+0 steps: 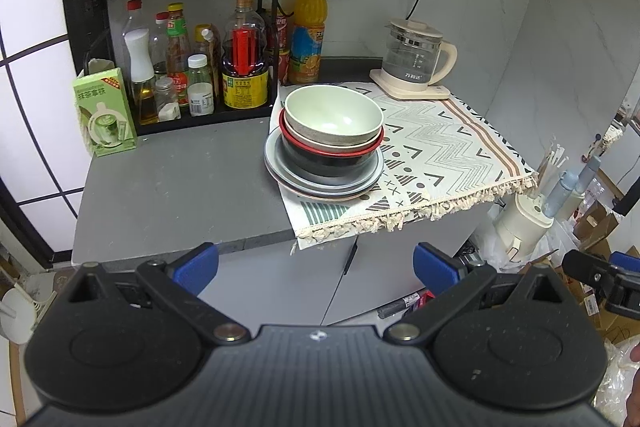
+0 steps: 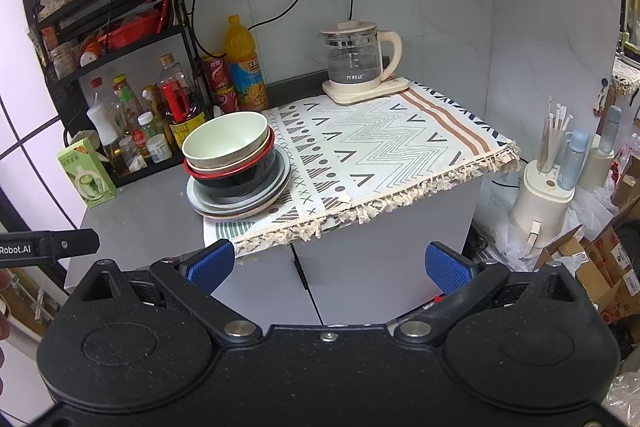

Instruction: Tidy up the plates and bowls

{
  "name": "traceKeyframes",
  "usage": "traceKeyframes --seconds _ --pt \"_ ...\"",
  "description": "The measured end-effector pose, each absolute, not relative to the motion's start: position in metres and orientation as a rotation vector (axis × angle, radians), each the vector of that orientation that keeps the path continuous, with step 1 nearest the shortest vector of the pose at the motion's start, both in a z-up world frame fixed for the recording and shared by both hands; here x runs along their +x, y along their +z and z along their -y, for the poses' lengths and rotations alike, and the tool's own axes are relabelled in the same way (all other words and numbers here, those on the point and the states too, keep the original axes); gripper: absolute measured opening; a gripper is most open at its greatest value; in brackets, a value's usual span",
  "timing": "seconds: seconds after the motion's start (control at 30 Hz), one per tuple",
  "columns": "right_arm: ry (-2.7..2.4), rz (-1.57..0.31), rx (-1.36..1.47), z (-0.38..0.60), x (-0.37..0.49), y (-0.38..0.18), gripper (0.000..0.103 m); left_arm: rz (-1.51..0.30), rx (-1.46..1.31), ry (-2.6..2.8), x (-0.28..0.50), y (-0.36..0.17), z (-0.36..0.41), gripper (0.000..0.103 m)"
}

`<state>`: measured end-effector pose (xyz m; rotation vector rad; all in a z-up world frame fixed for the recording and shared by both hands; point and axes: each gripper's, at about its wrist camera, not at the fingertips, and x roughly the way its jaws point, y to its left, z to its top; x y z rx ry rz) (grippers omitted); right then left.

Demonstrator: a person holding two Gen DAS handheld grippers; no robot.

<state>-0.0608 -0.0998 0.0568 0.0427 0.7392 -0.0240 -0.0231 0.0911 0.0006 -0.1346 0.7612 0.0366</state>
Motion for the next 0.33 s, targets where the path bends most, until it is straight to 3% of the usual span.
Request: traceKeyframes --seconds 0.33 --pt "0.005 -0.762 0.030 0.0922 -0.0585 0.0512 0.102 -0.789 -0.135 0.069 -0.0298 -0.0010 -0.1013 0.103"
